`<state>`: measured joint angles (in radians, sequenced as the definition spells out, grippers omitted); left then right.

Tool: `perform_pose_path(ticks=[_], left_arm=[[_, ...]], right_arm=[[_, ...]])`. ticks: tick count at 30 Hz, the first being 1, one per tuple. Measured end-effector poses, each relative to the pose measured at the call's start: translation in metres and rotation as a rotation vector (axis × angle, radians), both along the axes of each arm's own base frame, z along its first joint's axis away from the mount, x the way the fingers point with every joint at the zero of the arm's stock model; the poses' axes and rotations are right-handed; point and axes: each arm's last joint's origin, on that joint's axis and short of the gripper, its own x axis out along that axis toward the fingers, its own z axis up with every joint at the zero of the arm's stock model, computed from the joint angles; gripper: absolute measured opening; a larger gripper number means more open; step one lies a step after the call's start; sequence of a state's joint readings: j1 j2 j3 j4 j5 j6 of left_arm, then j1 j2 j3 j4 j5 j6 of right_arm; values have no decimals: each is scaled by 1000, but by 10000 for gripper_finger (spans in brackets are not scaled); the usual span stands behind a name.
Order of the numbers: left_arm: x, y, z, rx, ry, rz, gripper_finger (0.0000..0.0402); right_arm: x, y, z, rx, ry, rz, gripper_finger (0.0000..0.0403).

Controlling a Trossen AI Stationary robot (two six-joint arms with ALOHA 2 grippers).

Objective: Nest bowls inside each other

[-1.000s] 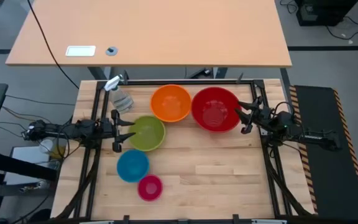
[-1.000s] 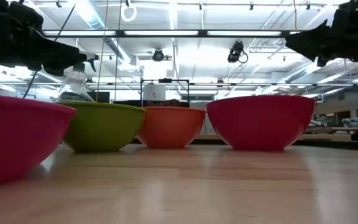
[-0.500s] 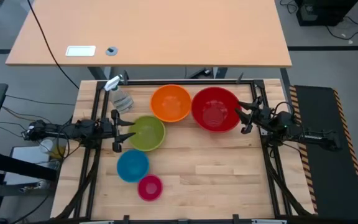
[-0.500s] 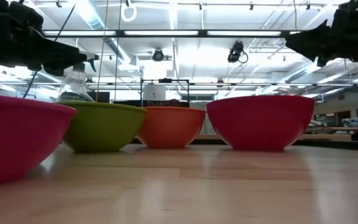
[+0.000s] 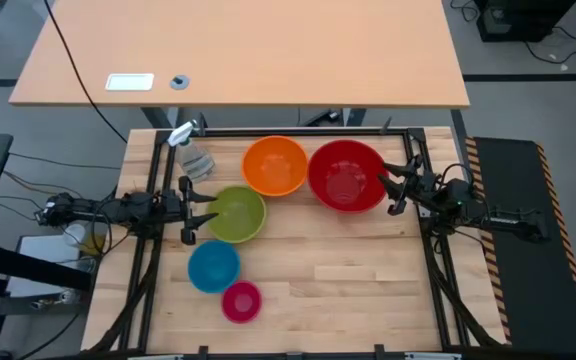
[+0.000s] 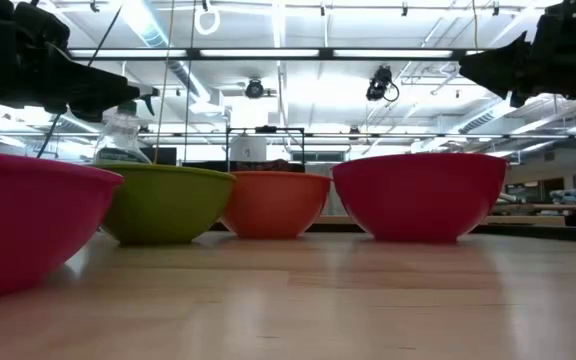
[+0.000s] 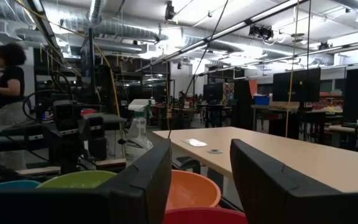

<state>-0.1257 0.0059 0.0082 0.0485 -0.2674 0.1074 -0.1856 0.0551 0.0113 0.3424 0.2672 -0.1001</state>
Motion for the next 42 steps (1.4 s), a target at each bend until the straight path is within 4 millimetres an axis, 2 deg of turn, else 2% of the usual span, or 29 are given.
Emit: perform_pose_path(ticks=[11,16,20,25,28,31,33,38,42], left_arm=[[0,0,0,-9,-4,0,204],[-1,0,7,-214,-100,-18,204],[-1,1,10,-261,-142,-19,204],[-1,1,10,-314,-151,-23,204],[-1,1,12,-326,-166,-26,204],[-3,1,19,-320,-241,-34,204],[-4,1,23,-321,-286,-39,204],[-5,6,41,-301,-301,43,194],[0,12,64,-292,-293,109,182]], right_arm=[[0,0,0,0,0,0,171],[0,0,0,0,0,0,171],[0,0,1,-4,-5,-19,171],[-3,0,6,-7,-71,-27,171],[-6,0,14,39,-182,-27,171],[-10,-2,20,109,-307,-61,171],[-10,-3,22,105,-327,-91,171],[5,-6,42,112,-163,-51,171],[35,-12,68,122,-13,-18,171]])
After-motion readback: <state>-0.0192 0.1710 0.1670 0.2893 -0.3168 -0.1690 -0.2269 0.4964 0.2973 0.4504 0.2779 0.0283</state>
